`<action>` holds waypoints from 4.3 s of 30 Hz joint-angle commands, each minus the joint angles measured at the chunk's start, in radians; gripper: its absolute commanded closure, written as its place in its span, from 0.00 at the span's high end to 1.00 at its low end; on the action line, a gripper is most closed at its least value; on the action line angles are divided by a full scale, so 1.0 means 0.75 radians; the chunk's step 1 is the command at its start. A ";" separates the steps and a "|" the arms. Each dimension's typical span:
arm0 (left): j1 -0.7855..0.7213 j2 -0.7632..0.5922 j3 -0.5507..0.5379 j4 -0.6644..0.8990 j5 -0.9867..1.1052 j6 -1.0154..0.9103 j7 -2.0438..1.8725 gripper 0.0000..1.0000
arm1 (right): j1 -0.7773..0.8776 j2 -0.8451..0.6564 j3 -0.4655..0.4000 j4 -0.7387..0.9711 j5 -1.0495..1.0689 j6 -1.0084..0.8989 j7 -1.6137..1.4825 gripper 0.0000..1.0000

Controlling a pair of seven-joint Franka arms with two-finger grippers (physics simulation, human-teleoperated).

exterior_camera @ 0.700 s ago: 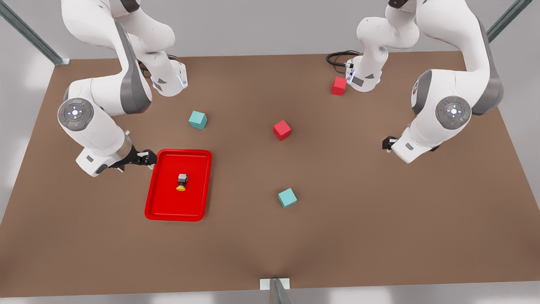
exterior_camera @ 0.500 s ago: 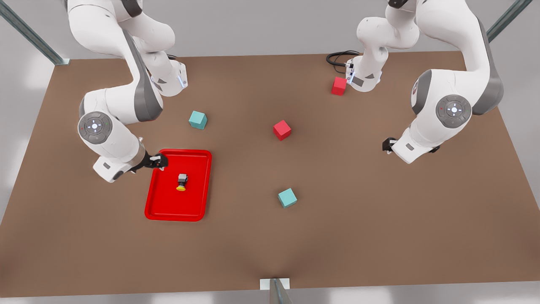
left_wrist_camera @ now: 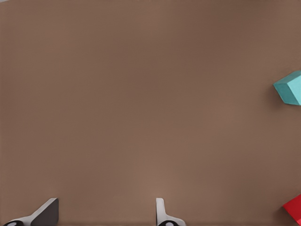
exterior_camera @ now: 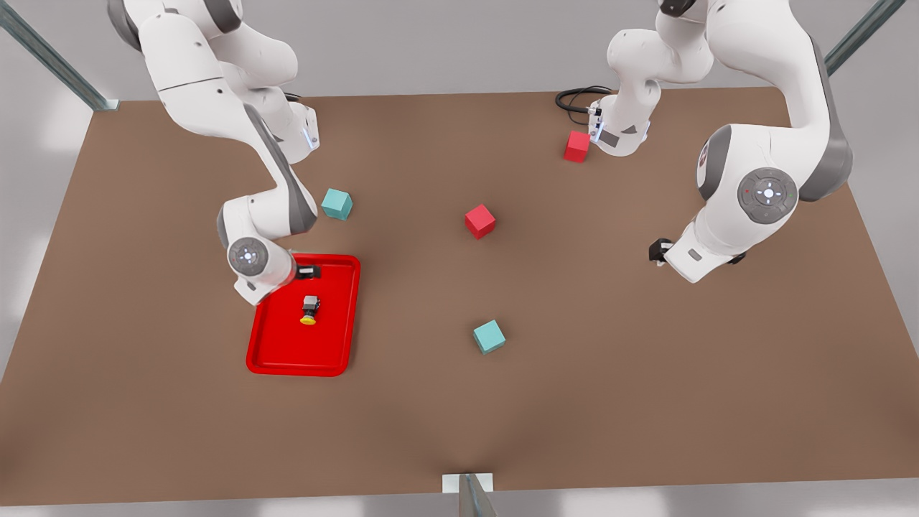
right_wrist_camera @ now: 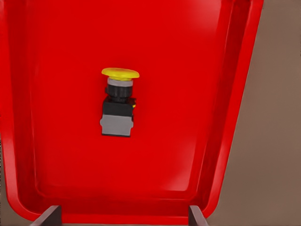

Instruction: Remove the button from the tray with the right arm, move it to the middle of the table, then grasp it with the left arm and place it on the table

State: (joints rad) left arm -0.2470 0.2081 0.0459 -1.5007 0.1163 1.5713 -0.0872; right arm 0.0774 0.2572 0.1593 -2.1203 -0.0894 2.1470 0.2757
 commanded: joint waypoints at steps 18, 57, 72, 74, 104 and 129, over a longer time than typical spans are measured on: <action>-0.002 0.017 0.000 0.001 0.002 0.010 -0.004 1.00 | -0.023 0.215 -0.006 0.003 -0.073 0.533 0.168 1.00; 0.002 0.031 0.000 0.001 0.002 0.010 -0.002 1.00 | -0.013 0.197 0.215 0.303 -0.057 0.111 0.348 0.38; 0.002 0.052 0.000 -0.003 0.002 0.010 -0.002 1.00 | 0.981 0.939 -0.008 1.567 -0.002 -0.110 1.608 0.38; 0.002 0.054 0.000 -0.003 0.002 0.012 0.000 1.00 | 1.022 1.025 -0.014 1.653 0.017 -0.100 1.688 0.39; -0.446 0.418 -0.004 0.109 -0.327 0.263 -1.043 1.00 | 0.163 0.071 -0.063 1.038 0.099 -0.717 -0.257 1.00; -0.573 0.573 -0.014 -0.384 -0.163 0.973 -0.158 1.00 | -0.257 -0.063 -0.073 0.907 0.009 -0.971 -0.421 1.00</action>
State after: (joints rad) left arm -0.6773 0.6365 0.0364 -1.7890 -0.0081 2.2820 -0.3407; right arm -0.1159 0.2113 0.1041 -1.4406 -0.0830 1.4349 0.2542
